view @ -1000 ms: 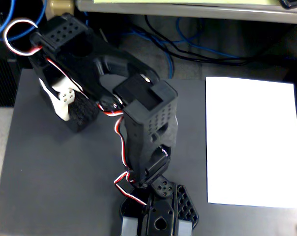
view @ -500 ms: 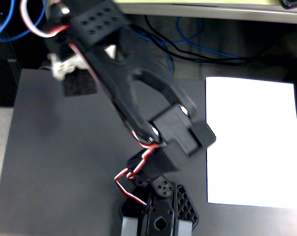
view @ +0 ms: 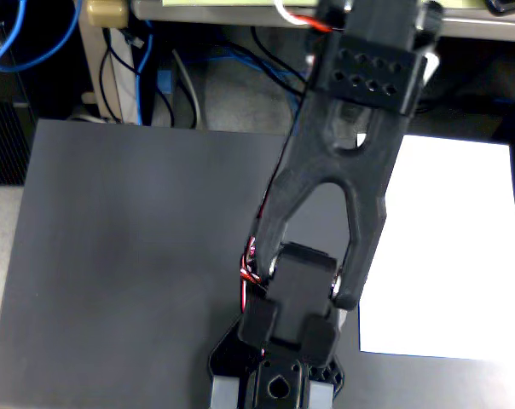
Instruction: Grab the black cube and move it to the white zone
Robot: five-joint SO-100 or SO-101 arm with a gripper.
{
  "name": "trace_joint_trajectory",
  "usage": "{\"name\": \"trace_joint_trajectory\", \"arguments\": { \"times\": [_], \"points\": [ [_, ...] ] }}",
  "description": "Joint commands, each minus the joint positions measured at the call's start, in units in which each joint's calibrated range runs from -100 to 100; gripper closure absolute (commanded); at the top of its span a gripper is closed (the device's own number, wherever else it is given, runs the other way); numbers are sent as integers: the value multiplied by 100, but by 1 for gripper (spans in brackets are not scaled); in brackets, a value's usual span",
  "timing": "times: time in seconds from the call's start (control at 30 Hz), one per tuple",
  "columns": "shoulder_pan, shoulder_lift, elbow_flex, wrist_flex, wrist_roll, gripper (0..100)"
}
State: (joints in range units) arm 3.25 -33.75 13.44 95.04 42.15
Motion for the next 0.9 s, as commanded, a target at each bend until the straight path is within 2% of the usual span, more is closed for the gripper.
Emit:
{"name": "trace_joint_trajectory", "arguments": {
  "times": [0.0, 0.13, 0.27, 0.37, 0.53, 0.77, 0.87],
  "points": [
    [1007, -191, 442, -138, 636, 99],
    [2236, -191, 2192, -1794, 1123, 99],
    [2802, -107, 2383, -1948, 1108, 99],
    [2913, -98, 2917, -2128, 1102, 99],
    [2920, -98, 4114, -3474, 1071, 99],
    [2927, -98, 3715, -3397, 1129, 98],
    [3229, -98, 3489, -2685, 1537, 98]
  ]
}}
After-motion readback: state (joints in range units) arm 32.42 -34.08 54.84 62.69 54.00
